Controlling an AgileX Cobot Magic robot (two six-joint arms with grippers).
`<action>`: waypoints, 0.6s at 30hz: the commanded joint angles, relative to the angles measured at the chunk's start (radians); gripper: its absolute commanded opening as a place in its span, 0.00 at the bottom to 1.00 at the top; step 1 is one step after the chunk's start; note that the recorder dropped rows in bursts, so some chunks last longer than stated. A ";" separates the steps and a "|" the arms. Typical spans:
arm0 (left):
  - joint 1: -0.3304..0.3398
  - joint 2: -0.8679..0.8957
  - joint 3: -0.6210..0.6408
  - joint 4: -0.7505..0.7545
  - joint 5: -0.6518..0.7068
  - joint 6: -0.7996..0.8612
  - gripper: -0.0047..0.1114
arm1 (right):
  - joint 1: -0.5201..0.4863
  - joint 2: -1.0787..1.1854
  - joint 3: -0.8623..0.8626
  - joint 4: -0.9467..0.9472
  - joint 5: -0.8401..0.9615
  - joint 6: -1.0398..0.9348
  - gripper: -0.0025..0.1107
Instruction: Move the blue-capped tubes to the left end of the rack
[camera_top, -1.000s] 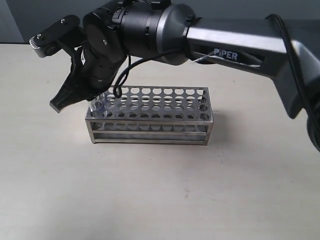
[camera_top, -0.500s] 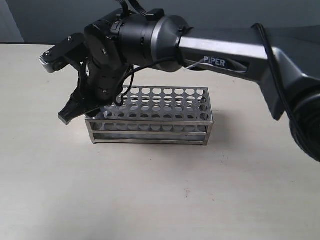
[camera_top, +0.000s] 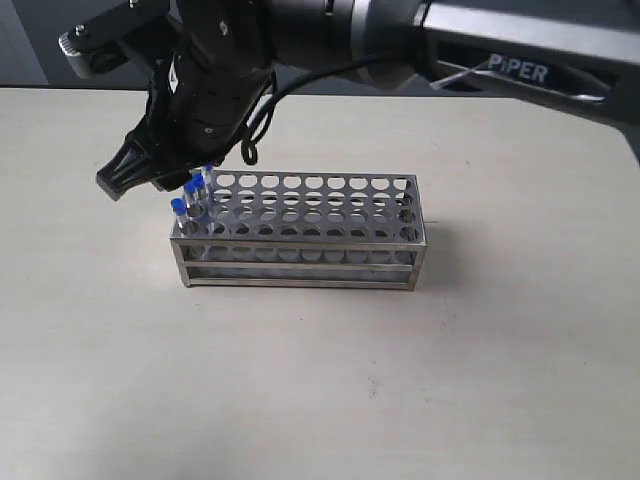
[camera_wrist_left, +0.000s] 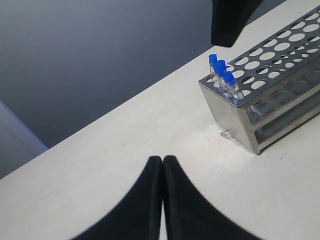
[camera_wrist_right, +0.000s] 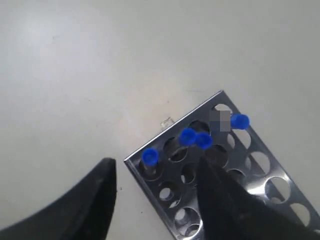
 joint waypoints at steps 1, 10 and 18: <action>-0.004 0.003 -0.005 0.001 -0.007 -0.005 0.05 | -0.004 -0.051 -0.005 -0.040 0.019 0.018 0.35; -0.004 0.003 -0.005 0.001 -0.007 -0.005 0.05 | -0.004 -0.192 -0.005 -0.349 0.117 0.205 0.02; -0.004 0.003 -0.005 -0.001 -0.005 -0.005 0.05 | -0.004 -0.393 -0.003 -0.489 0.236 0.273 0.02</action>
